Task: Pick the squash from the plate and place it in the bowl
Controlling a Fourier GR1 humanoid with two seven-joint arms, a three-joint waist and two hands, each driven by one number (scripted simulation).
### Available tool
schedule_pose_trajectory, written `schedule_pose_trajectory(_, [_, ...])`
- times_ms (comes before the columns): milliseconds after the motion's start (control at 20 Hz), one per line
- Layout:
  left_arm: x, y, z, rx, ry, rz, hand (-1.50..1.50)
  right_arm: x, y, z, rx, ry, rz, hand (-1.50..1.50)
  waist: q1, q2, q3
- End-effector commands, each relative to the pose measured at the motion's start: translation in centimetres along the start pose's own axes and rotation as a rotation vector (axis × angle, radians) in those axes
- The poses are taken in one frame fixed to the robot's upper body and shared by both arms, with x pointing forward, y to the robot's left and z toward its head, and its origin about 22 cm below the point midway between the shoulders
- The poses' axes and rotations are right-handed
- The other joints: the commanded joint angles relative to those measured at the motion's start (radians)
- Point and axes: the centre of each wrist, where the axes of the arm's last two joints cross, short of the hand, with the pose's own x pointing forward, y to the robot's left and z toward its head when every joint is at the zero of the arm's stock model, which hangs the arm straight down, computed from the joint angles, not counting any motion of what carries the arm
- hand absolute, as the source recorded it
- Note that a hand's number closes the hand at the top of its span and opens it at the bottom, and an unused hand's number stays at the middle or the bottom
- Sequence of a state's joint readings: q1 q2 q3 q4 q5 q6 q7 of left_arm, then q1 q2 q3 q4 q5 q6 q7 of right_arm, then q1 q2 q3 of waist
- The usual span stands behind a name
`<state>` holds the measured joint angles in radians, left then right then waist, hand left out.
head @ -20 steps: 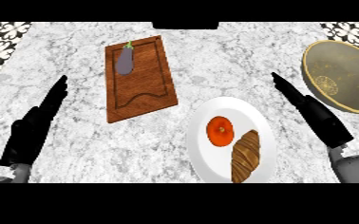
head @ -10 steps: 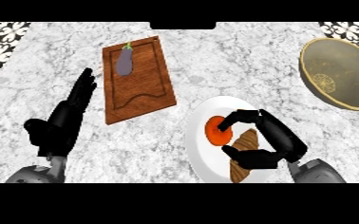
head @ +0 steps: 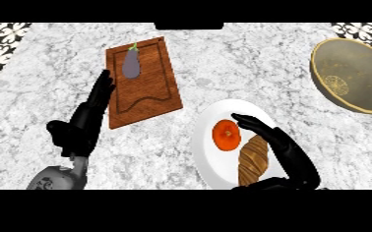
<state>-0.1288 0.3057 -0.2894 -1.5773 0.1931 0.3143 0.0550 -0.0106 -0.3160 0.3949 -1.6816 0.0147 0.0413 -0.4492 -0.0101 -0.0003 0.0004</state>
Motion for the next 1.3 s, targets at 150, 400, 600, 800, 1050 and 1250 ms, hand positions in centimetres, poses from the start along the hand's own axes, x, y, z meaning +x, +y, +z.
schedule_pose_trajectory(150, [-0.7,0.1,0.3,-0.009,0.002,-0.005,0.0,4.6,-0.6,-2.5,-0.041,0.095,0.199,-1.5,0.01,-0.002,-0.001])
schedule_pose_trajectory(400, [-0.5,-0.5,-0.2,-0.015,-0.008,0.0,0.0,7.2,-5.3,-4.7,0.061,0.215,0.214,-1.5,0.012,-0.001,-0.001])
schedule_pose_trajectory(600, [-0.8,-0.4,-0.4,-0.022,0.003,0.0,0.0,7.9,-3.9,-5.3,0.143,0.381,0.288,-1.5,0.01,-0.002,-0.002])
schedule_pose_trajectory(800, [-0.4,-0.5,-1.1,-0.027,-0.017,0.008,0.0,6.3,-2.5,-7.3,0.239,0.484,0.311,-1.5,0.017,0.001,-0.001])
schedule_pose_trajectory(1050, [-1.6,0.0,-1.6,-0.004,0.008,-0.006,0.0,5.0,-1.6,-5.1,0.3,0.56,0.33,-1.5,0.009,0.0,-0.001])
schedule_pose_trajectory(1250, [-0.4,0.7,-1.1,-0.007,-0.003,0.017,0.0,3.4,-2.5,-4.2,0.313,0.549,0.288,-1.5,0.01,0.0,0.0])
